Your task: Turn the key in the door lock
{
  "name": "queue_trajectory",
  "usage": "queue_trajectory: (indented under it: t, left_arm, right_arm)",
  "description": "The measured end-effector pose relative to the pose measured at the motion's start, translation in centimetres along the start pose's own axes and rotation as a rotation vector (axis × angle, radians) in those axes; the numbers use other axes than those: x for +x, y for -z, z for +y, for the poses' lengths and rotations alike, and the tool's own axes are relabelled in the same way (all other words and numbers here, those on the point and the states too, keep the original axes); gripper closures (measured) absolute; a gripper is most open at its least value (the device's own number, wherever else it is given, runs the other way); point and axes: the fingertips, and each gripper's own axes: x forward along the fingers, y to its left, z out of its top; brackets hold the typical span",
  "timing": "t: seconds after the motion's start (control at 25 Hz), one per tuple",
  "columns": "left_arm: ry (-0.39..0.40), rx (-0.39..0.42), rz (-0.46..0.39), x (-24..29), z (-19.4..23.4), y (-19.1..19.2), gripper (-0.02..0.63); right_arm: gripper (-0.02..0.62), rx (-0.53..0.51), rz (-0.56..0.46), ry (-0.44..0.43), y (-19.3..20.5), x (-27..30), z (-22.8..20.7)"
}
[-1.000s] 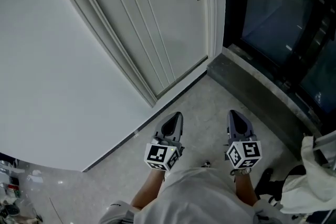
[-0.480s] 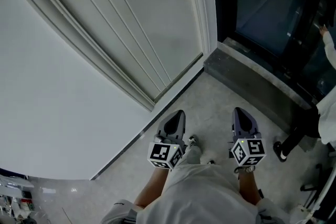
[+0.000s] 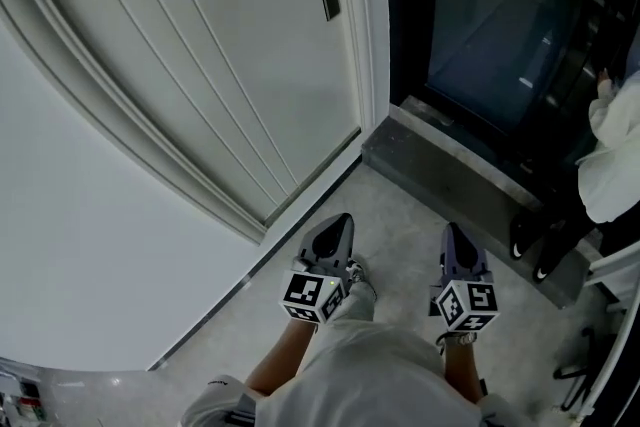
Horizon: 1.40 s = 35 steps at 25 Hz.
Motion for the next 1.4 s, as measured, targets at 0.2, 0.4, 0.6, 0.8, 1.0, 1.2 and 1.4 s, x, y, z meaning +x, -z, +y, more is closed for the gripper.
queue_trajectory:
  t: [0.2,0.4,0.6,0.8,1.0,1.2,1.4]
  left_arm:
    - [0.024,-0.014,-0.029,7.6,4.1,-2.1,0.597]
    - [0.051,-0.018,0.002,14.0,8.6,-2.4,0.597]
    - [0.095,0.011,-0.001,20.3,13.7,-3.9,0.597]
    - [0.115,0.006,-0.028,25.3,17.4,-5.1,0.597]
    - [0.144,0.002,-0.035,28.4,19.6,-5.5,0.597]
    - [0.136,0.022,-0.02,30.7,21.3,-5.3,0.597]
    - [0.023,-0.005,-0.042,32.0,25.4,-6.0,0.597]
  right_arm:
    - [0.595,-0.042,0.016,0.004,-2.4,7.8,-0.9]
    - [0.595,-0.057,0.04,-0.013,-3.8,16.1,-0.8]
    - [0.595,-0.109,0.017,0.0,-5.2,23.8,0.0]
    - [0.595,-0.106,-0.007,-0.038,-6.3,29.5,0.2]
    - [0.595,-0.189,0.069,-0.035,-5.1,33.3,0.4]
    - [0.595,-0.221,0.09,-0.032,-4.5,37.2,-0.1]
    - [0.595,-0.245,0.132,-0.158,-4.3,43.1,0.9]
